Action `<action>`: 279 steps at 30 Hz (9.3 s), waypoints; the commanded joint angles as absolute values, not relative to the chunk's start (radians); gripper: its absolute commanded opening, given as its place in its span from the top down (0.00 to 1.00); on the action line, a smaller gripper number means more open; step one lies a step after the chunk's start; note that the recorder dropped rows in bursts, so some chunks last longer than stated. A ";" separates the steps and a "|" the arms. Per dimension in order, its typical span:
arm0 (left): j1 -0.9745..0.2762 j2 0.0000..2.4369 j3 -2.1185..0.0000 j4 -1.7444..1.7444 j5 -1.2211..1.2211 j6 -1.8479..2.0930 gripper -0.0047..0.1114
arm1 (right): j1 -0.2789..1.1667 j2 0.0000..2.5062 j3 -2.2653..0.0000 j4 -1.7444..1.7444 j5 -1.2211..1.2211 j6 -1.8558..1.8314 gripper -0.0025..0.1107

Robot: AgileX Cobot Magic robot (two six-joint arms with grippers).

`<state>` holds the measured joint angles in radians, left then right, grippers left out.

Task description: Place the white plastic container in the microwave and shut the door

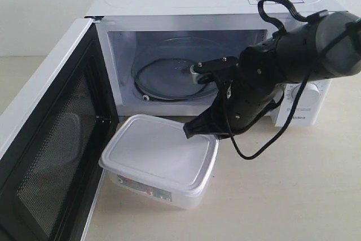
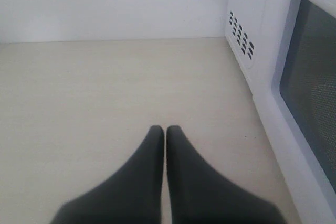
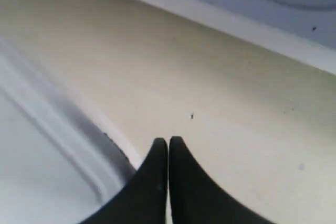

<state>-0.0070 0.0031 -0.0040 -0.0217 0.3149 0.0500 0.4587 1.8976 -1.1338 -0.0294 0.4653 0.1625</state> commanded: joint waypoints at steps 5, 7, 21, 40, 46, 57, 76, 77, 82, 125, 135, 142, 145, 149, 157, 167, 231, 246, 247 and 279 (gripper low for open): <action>-0.010 0.000 0.000 -0.027 0.311 0.053 0.92 | 0.541 1.836 -1.140 0.006 0.592 0.015 0.98; -0.010 0.000 0.000 -0.027 0.311 0.053 0.92 | 0.541 1.834 -1.140 0.012 0.584 0.032 0.98; -0.010 0.000 0.000 -0.027 0.311 0.053 0.92 | 0.660 1.761 -1.140 0.220 0.732 -0.026 0.98; -0.010 0.000 0.000 -0.027 0.311 0.053 0.92 | 0.669 1.764 -1.136 -0.109 0.810 0.327 0.98; -0.010 0.000 0.000 -0.027 0.311 0.053 0.92 | 0.671 1.787 -1.121 0.010 0.811 0.250 0.98; -0.010 0.000 0.000 -0.027 0.311 0.053 0.92 | 0.703 1.784 -1.044 0.255 0.810 0.034 0.98; -0.010 0.000 0.000 -0.027 0.311 0.053 0.92 | 0.764 1.620 -1.018 0.070 0.742 0.231 0.98; -0.010 0.000 0.000 -0.027 0.311 0.053 0.92 | 0.764 1.586 -1.002 0.072 0.702 0.231 0.98; -0.010 0.000 0.000 -0.027 0.311 0.053 0.92 | 0.706 1.458 -0.877 0.099 0.565 0.217 0.98; -0.010 0.000 0.000 -0.027 0.311 0.053 0.92 | 0.151 1.699 -0.490 -1.491 -1.038 1.943 0.74; -0.010 0.000 0.000 -0.027 0.311 0.053 0.92 | 0.379 1.699 -0.492 -1.409 -0.809 1.980 0.59; -0.010 0.000 0.000 -0.027 0.311 0.053 0.92 | 0.439 1.699 -0.557 -1.395 -0.769 1.997 0.59; -0.010 0.000 0.000 -0.027 0.311 0.053 0.92 | 0.442 1.703 -0.589 -1.407 -0.727 2.040 0.59; -0.010 0.000 0.000 -0.027 0.311 0.053 0.92 | 0.439 1.744 -0.630 -1.465 -0.752 2.101 0.59; -0.010 0.000 0.000 -0.027 0.311 0.053 0.92 | 0.439 1.843 -0.653 -1.455 -0.805 2.097 0.59; -0.010 0.000 0.000 -0.027 0.311 0.053 0.92 | 0.439 1.844 -0.653 -1.455 -0.815 2.080 0.59; -0.010 0.000 0.000 -0.027 0.311 0.053 0.92 | 0.322 1.687 -0.653 -0.330 -0.654 1.738 0.98; -0.010 0.000 0.000 -0.027 0.311 0.053 0.92 | 0.399 1.687 -0.725 0.091 -0.553 1.454 0.98; -0.010 0.000 0.000 -0.027 0.311 0.053 0.92 | 0.399 1.687 -0.746 0.091 -0.532 1.438 0.98; -0.010 0.000 0.000 -0.027 0.311 0.053 0.92 | 0.439 1.968 -1.109 0.150 -0.440 1.279 0.98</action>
